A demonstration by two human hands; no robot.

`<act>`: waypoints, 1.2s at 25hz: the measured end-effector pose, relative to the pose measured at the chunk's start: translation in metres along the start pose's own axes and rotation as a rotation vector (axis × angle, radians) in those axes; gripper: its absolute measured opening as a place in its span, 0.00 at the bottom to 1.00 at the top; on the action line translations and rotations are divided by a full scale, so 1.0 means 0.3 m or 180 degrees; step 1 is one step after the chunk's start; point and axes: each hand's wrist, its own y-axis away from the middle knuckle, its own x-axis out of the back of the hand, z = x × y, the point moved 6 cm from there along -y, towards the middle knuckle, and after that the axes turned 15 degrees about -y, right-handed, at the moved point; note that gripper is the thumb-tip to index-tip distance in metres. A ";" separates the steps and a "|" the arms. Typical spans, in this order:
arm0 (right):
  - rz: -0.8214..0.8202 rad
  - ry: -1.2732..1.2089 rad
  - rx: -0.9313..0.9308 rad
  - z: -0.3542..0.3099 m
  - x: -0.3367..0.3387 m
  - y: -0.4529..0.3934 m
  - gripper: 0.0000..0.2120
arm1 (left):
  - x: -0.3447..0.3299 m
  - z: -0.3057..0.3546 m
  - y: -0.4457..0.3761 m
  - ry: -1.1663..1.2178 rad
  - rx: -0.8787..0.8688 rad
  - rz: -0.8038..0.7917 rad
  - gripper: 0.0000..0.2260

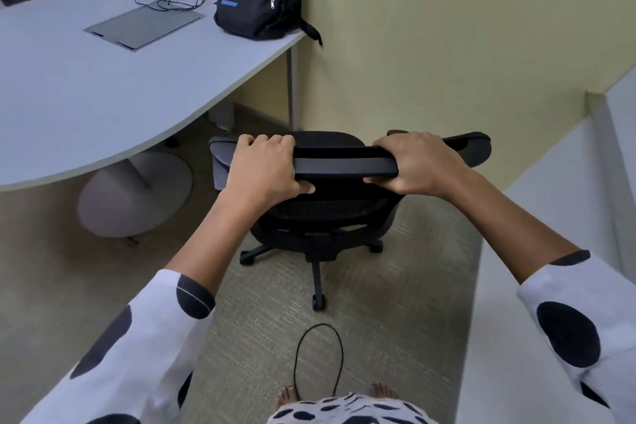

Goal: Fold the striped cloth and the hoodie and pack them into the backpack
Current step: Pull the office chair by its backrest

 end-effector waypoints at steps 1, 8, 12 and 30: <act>-0.0018 -0.0013 0.0036 0.014 0.005 0.014 0.23 | 0.004 0.022 0.012 0.0033 0.0055 -0.0027 0.31; -0.0193 -0.0090 0.0368 0.166 0.078 0.053 0.18 | 0.062 0.210 0.033 -0.0020 0.0531 0.0102 0.27; -0.0269 -0.0094 0.0584 0.283 0.115 0.031 0.20 | 0.093 0.307 -0.016 -0.0164 0.0667 0.0083 0.25; -0.0494 0.0065 0.1182 0.490 0.164 -0.235 0.22 | 0.089 0.368 -0.246 -0.0336 0.1306 -0.0074 0.23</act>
